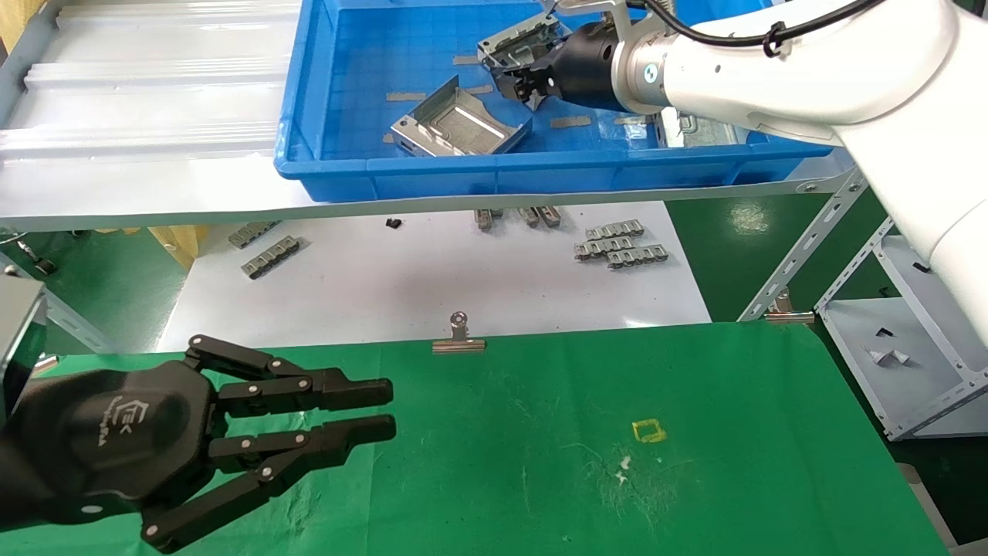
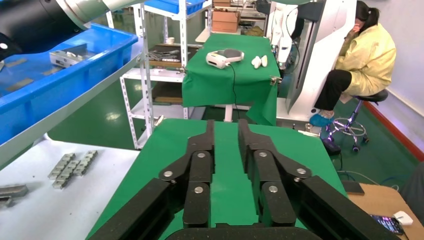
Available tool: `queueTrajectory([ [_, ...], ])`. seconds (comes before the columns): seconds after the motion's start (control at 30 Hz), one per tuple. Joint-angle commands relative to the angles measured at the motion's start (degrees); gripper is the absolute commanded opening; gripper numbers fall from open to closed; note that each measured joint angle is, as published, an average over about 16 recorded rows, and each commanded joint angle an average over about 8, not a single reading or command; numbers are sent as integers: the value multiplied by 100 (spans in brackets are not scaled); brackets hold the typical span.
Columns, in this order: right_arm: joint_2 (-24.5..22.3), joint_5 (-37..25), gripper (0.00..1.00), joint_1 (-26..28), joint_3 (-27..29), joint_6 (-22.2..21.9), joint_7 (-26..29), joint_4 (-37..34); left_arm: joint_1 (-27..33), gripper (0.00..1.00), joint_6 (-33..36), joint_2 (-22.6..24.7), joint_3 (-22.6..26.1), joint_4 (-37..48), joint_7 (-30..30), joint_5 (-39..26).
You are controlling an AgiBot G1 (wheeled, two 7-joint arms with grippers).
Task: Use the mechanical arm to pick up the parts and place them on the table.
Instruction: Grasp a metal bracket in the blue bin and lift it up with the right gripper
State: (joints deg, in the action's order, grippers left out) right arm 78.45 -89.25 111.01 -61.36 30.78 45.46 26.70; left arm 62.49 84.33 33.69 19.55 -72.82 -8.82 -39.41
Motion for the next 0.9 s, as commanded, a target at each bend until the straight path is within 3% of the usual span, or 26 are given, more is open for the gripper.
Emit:
queueTrajectory([
  [0.03, -2, 52, 0, 5, -120, -69, 68, 31, 0, 100, 0, 0, 0, 0, 0, 0],
  [0.57, -26, 486, 0, 20, -822, -293, -240, 112, 0, 100, -1, -1, 2, 0, 1, 1],
  [0.77, -92, 706, 0, 151, -844, -240, -716, 72, 1, 100, -1, -1, 2, 0, 1, 2],
  [0.9, -248, 1002, 0, 307, -678, 21, -1187, 110, 1, 100, -1, -1, 3, 0, 1, 2],
])
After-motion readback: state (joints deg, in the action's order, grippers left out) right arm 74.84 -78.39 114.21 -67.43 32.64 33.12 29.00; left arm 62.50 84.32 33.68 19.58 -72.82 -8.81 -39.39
